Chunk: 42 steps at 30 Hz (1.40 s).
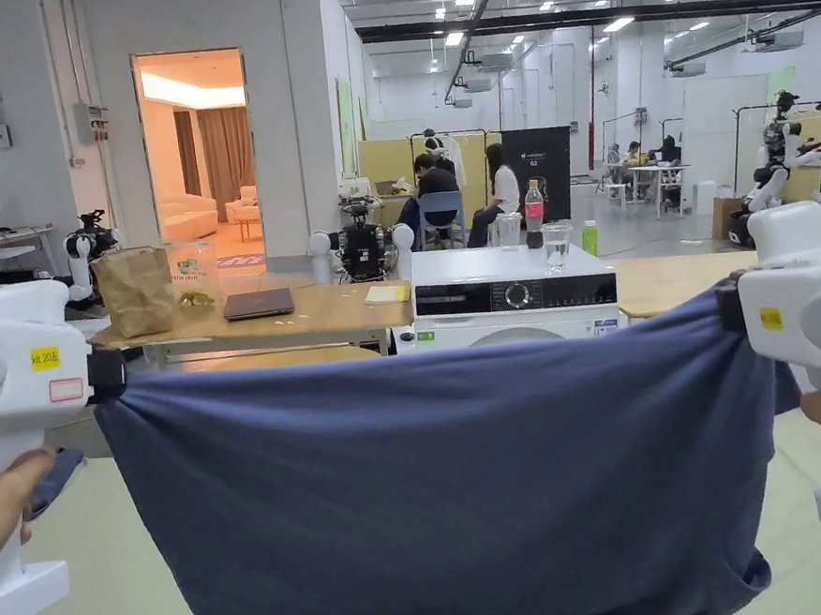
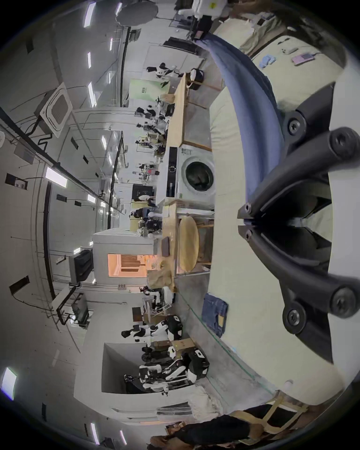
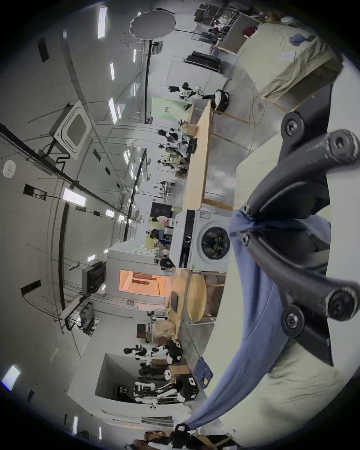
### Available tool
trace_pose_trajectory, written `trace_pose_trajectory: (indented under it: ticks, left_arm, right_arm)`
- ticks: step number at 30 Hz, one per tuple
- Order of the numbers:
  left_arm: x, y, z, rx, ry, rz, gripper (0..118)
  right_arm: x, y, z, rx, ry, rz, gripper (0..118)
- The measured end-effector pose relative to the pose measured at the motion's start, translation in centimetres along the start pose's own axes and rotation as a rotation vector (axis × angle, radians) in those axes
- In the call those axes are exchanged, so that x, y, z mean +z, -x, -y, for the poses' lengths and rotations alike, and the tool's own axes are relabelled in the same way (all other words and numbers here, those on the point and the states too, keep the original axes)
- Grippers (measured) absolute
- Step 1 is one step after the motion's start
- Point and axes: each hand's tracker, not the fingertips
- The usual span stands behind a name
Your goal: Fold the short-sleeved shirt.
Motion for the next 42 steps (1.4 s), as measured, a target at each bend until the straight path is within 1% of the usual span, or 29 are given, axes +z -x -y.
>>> trace_pose_trajectory:
  ticks: [7, 11, 13, 15, 17, 20, 23, 26, 30, 34, 37, 39, 40, 41, 42]
  left_arm:
    - [5.7, -0.2, 8.1, 0.002, 0.028, 0.016, 0]
    - [9.3, -0.8, 15.5, 0.011, 0.089, 0.038, 0]
    - [10.6, -1.0, 19.2, 0.019, 0.116, 0.029, 0]
    - [11.8, -1.6, 22.8, 0.006, 0.155, 0.006, 0]
    - [13.0, -2.1, 25.8, -0.011, 0.192, -0.003, 0]
    - [14.1, -2.3, 30.0, 0.032, 0.238, -0.014, 0]
    - [14.8, -2.3, 33.2, 0.079, 0.285, -0.024, 0]
    - [14.5, -2.3, 35.5, 0.045, 0.353, -0.040, 0]
    - [13.4, -1.8, 37.8, 0.079, 0.441, -0.035, 0]
    - [11.9, -1.0, 39.0, 0.094, 0.501, -0.040, 0]
    - [10.5, -0.9, 39.7, 0.075, 0.575, -0.037, 0]
    - [9.5, -0.6, 40.3, 0.059, 0.597, -0.038, 0]
    - [9.3, -0.2, 40.5, 0.058, 0.593, -0.039, 0]
    - [9.3, -0.2, 40.3, 0.062, 0.592, -0.041, 0]
    - [9.1, -0.1, 40.1, 0.070, 0.598, -0.043, 1]
  right_arm:
    - [7.4, 0.5, 7.7, 0.040, 0.069, -0.016, 4]
    - [11.0, 0.6, 13.5, 0.043, 0.137, -0.020, 4]
    - [12.2, 0.7, 16.4, 0.048, 0.178, -0.026, 4]
    - [13.4, 1.0, 19.0, 0.075, 0.222, -0.028, 4]
    - [14.5, 1.3, 21.4, 0.070, 0.234, -0.037, 4]
    - [15.6, 1.5, 25.3, 0.068, 0.308, -0.055, 4]
    - [16.0, 1.5, 28.8, 0.076, 0.394, -0.055, 4]
    - [16.2, 1.8, 31.8, 0.104, 0.472, -0.067, 4]
    - [15.1, 1.8, 34.5, 0.108, 0.542, -0.091, 4]
    - [13.5, 1.6, 36.4, 0.134, 0.635, -0.107, 5]
    - [12.5, 1.2, 37.4, 0.112, 0.674, -0.121, 5]
    - [12.1, 1.2, 37.9, 0.105, 0.696, -0.128, 8]
    - [11.9, 1.2, 37.9, 0.107, 0.702, -0.126, 11]
    - [11.9, 1.3, 37.9, 0.106, 0.706, -0.126, 18]
    - [12.1, 1.4, 37.7, 0.103, 0.705, -0.119, 32]
